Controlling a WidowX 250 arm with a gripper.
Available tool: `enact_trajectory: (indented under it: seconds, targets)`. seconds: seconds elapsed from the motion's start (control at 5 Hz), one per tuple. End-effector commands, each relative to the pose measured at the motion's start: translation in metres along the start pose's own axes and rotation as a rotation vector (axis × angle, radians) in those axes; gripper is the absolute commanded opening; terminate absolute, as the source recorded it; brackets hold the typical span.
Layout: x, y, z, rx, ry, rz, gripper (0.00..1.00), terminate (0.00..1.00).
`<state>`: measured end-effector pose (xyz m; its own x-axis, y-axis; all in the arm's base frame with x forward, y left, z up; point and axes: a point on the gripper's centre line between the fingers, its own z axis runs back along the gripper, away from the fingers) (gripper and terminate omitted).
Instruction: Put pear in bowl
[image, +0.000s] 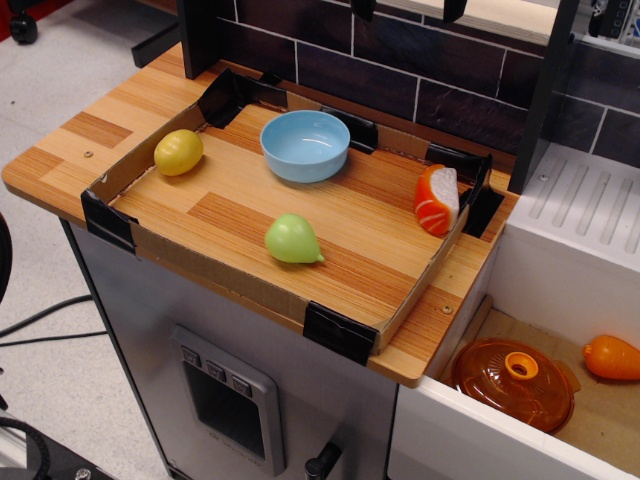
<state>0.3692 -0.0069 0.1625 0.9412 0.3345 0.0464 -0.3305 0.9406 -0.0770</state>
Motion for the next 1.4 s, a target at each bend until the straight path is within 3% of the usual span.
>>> enact_trajectory:
  seconds: [0.0, 0.4, 0.6, 0.8, 1.2]
  targets:
    - [0.0, 0.0, 0.0, 0.0, 0.0, 0.0, 1.0, 0.0]
    - [-0.01, 0.038, -0.001, -0.105, -0.034, 0.417, 1.0, 0.0]
    - [-0.028, 0.058, 0.0, -0.087, -0.079, 0.567, 1.0, 0.0]
    - [-0.048, 0.064, -0.011, 0.017, -0.086, 0.643, 1.0, 0.0]
    - [-0.071, 0.067, -0.045, 0.038, -0.032, 0.706, 1.0, 0.0]
